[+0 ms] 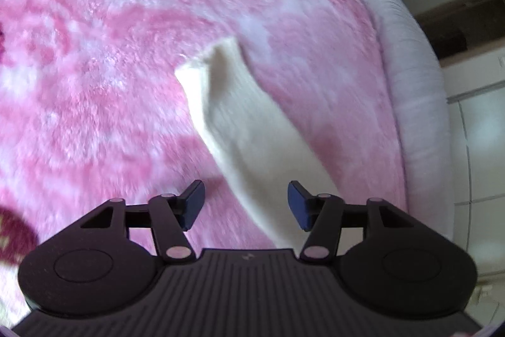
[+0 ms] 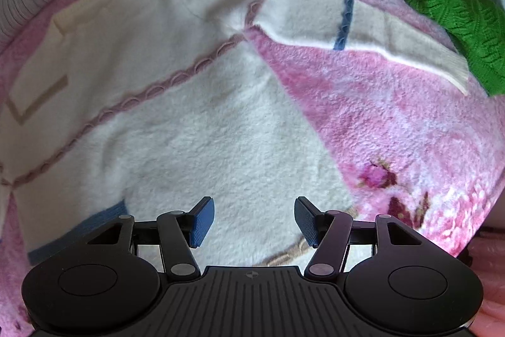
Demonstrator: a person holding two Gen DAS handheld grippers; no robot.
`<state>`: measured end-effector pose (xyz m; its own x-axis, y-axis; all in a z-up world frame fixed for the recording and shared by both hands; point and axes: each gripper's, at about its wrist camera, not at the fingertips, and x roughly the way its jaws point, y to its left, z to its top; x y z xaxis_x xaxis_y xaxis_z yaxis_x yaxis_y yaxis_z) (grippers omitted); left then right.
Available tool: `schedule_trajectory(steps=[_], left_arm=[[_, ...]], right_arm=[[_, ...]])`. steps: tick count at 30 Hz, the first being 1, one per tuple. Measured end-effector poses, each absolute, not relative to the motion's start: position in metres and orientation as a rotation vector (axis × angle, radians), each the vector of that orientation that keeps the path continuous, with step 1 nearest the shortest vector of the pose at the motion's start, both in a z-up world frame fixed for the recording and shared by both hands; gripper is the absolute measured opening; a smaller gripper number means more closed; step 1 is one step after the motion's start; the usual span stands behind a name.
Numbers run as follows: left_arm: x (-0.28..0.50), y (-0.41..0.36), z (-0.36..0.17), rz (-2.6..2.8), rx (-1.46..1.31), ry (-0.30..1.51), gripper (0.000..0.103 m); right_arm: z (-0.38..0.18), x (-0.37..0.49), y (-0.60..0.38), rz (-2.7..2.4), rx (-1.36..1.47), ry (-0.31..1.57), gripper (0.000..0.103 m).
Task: Fold clothes
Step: 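Move both open grippers toward the sweater sleeves and body, then grasp a sleeve cuff with the left gripper, fold it across the body, release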
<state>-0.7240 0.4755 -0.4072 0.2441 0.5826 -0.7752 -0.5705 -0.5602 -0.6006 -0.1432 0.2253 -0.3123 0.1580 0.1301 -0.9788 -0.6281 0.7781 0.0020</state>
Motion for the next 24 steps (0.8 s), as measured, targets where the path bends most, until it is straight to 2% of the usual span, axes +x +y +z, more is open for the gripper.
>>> schedule_trajectory(steps=[6, 7, 8, 9, 12, 17, 22, 24], left_arm=[[-0.714, 0.49, -0.416, 1.55, -1.473, -0.05, 0.045], [-0.711, 0.494, -0.415, 1.558, -1.453, -0.038, 0.035], [-0.707, 0.497, -0.411, 1.567, -1.426, -0.019, 0.012], [-0.703, 0.498, -0.407, 1.577, -1.398, 0.002, 0.004], [-0.685, 0.503, -0.39, 1.602, -1.285, 0.064, 0.005], [-0.613, 0.497, -0.315, 1.468, -0.978, 0.15, 0.004], [-0.488, 0.46, -0.252, 1.005, -0.971, 0.067, 0.005], [-0.437, 0.445, -0.263, 0.872, -1.02, 0.144, 0.007]], right_arm=[[-0.333, -0.141, 0.233, 0.61, -0.497, 1.304, 0.06], [-0.336, -0.139, 0.233, 0.619, -0.506, 1.3, 0.06], [-0.339, -0.138, 0.232, 0.628, -0.514, 1.297, 0.06], [-0.341, -0.135, 0.232, 0.637, -0.523, 1.294, 0.06], [-0.348, -0.124, 0.229, 0.666, -0.558, 1.283, 0.06], [-0.339, -0.089, 0.217, 0.69, -0.591, 1.221, 0.06], [-0.326, -0.046, 0.202, 0.642, -0.556, 1.145, 0.06], [-0.321, -0.031, 0.198, 0.62, -0.531, 1.112, 0.06]])
